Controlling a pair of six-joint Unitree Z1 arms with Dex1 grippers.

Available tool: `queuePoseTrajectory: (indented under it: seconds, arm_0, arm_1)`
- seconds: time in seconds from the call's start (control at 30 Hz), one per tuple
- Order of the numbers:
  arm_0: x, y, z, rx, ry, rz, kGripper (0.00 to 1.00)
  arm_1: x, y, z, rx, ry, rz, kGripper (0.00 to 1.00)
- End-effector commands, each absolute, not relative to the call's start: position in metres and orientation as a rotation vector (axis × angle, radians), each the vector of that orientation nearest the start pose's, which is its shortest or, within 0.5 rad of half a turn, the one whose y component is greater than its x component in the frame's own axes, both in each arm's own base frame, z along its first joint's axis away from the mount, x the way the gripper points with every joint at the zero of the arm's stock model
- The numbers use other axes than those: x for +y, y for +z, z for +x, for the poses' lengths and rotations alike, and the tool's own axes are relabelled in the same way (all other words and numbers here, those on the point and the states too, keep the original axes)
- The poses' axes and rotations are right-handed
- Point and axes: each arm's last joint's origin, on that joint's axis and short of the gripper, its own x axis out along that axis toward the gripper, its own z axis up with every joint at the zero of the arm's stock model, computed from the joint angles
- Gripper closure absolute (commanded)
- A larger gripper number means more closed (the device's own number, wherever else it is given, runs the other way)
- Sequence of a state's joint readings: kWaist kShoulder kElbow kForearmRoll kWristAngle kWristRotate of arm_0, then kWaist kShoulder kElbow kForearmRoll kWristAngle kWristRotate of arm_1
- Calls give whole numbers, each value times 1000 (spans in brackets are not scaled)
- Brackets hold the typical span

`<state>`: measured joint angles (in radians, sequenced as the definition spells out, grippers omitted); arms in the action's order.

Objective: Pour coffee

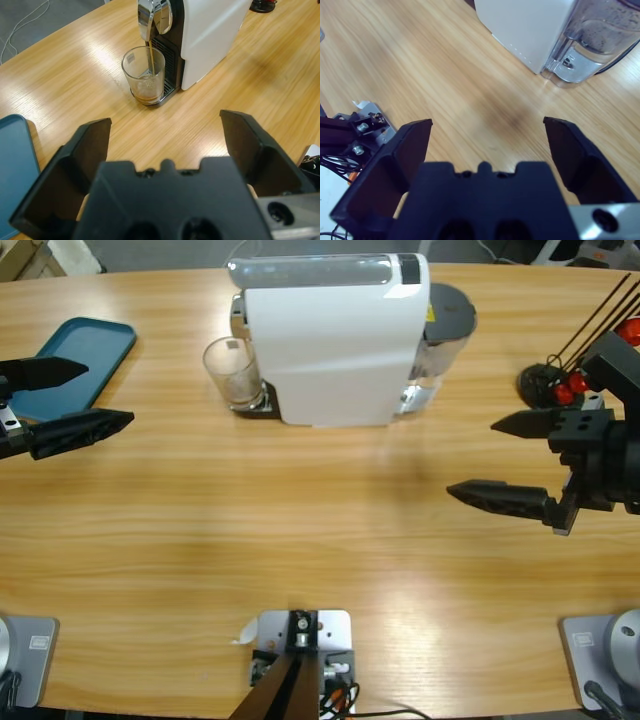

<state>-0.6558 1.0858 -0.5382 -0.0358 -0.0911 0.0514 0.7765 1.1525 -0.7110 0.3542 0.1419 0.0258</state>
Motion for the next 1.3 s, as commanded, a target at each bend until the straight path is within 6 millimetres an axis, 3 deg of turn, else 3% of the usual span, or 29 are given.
queuePoseTrajectory:
  seconds: [0.03,1.03,1.3]
  arm_0:
    - [-101,276,122,535,-738,222,59]
    - [-108,271,131,534,-759,304,60]
    - [-124,255,156,539,-730,366,96]
  arm_1:
    - [121,284,111,842,857,-244,0]
    - [126,281,116,872,850,-235,0]
    - [127,280,116,879,853,-233,0]
